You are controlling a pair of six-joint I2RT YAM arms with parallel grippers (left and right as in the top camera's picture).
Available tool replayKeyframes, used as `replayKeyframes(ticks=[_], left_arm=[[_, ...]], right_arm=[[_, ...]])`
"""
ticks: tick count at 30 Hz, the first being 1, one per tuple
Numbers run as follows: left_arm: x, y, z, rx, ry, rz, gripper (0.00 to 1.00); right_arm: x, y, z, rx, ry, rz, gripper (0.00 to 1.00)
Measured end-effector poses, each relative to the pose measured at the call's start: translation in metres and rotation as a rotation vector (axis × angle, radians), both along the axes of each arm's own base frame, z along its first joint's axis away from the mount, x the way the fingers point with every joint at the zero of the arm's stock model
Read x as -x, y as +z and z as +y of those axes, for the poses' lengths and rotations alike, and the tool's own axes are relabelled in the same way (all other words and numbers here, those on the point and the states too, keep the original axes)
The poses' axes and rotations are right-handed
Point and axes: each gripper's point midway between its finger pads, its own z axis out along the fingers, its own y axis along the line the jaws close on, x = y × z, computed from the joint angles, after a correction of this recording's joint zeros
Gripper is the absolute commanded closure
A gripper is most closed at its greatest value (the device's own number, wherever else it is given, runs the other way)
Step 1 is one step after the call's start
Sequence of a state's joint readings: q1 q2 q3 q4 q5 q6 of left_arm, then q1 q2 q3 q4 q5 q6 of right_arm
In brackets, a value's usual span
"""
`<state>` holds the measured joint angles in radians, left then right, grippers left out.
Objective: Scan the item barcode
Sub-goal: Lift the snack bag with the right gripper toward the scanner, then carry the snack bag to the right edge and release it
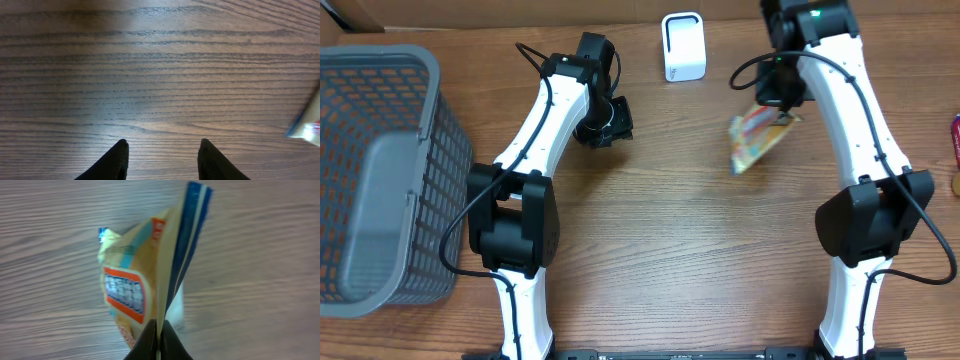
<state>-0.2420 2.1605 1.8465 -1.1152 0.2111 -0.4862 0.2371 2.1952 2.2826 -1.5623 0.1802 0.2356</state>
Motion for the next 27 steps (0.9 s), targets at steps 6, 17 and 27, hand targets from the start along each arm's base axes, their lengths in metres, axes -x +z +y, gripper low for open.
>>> replayKeyframes(ticks=[6, 17, 27], left_arm=[[0.001, 0.0, 0.0, -0.001, 0.0, 0.004, 0.59], [0.001, 0.0, 0.001, -0.006, -0.007, 0.002, 0.73], [0.001, 0.0, 0.001, -0.008, -0.006, 0.001, 0.72]], right_arm=[[0.007, -0.002, 0.049, -0.045, 0.099, -0.002, 0.96], [0.029, 0.005, 0.004, 0.169, 0.033, 0.071, 0.96], [0.014, 0.023, -0.057, 0.375, -0.023, 0.018, 0.96]])
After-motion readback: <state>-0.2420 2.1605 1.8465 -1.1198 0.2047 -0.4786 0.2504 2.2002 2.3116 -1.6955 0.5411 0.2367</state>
